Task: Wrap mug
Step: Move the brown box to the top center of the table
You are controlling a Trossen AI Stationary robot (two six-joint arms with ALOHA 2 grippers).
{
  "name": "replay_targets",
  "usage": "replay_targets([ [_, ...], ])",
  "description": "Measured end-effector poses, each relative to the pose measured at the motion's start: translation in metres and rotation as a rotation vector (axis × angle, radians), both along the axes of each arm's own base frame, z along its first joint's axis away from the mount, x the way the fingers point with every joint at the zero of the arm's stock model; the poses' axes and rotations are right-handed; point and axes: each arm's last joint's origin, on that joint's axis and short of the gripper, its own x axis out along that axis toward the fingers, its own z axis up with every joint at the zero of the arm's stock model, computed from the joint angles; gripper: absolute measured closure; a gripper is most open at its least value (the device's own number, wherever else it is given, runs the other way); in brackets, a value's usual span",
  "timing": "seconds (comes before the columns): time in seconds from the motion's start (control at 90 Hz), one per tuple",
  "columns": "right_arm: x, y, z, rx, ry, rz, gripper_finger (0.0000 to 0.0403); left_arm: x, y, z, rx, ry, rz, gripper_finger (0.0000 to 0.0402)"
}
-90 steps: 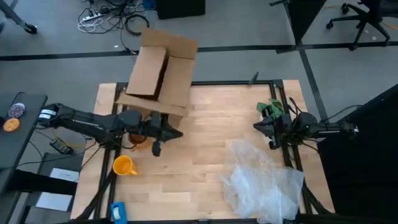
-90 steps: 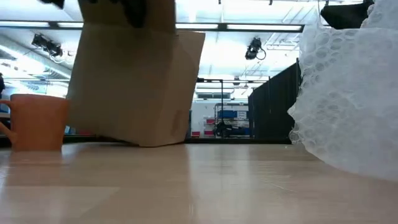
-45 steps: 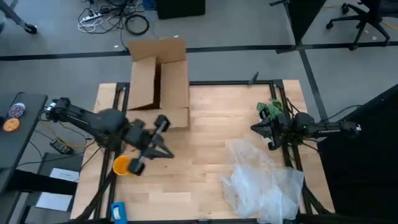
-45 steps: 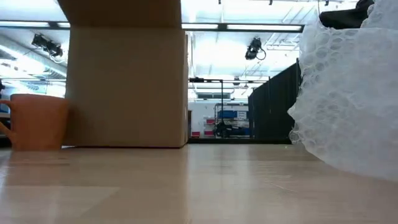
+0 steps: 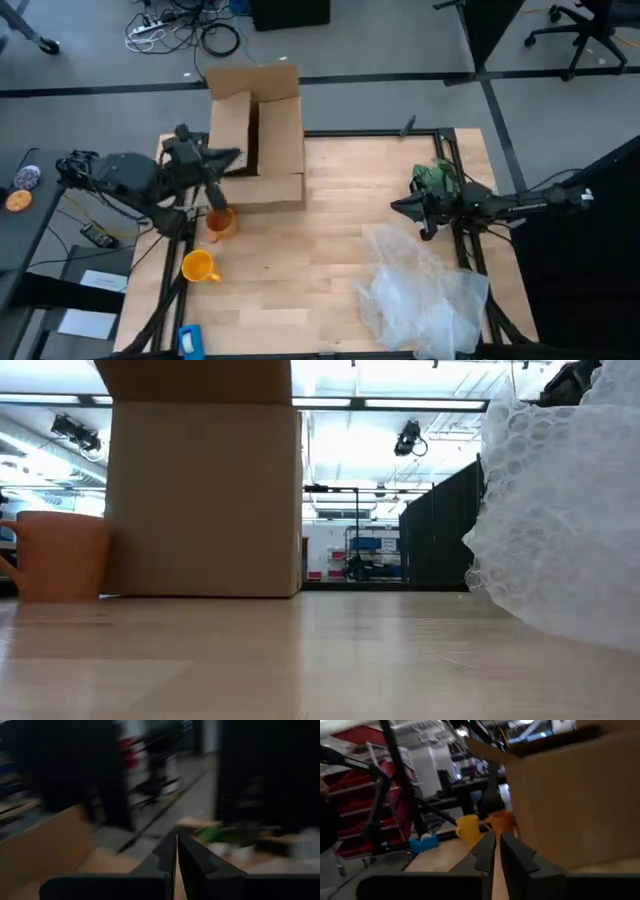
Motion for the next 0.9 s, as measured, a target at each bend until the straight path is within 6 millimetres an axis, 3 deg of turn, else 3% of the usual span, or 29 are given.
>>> replay_targets([
  [0.2, 0.01, -0.001, -0.004, 0.004, 0.022, -0.044, 0.0396, -0.02, 0.013, -0.024, -0.028, 0.034, 0.311, 0.0401],
  [0.533, 0.022, -0.001, -0.006, 0.02, -0.012, -0.043, 0.0396, -0.035, 0.025, -0.06, -0.254, 0.172, 0.425, 0.0401],
  [0.9, 0.046, -0.001, 0.002, 0.016, 0.032, -0.032, 0.0396, -0.021, 0.029, -0.089, -0.513, 0.379, 0.45, 0.0401],
])
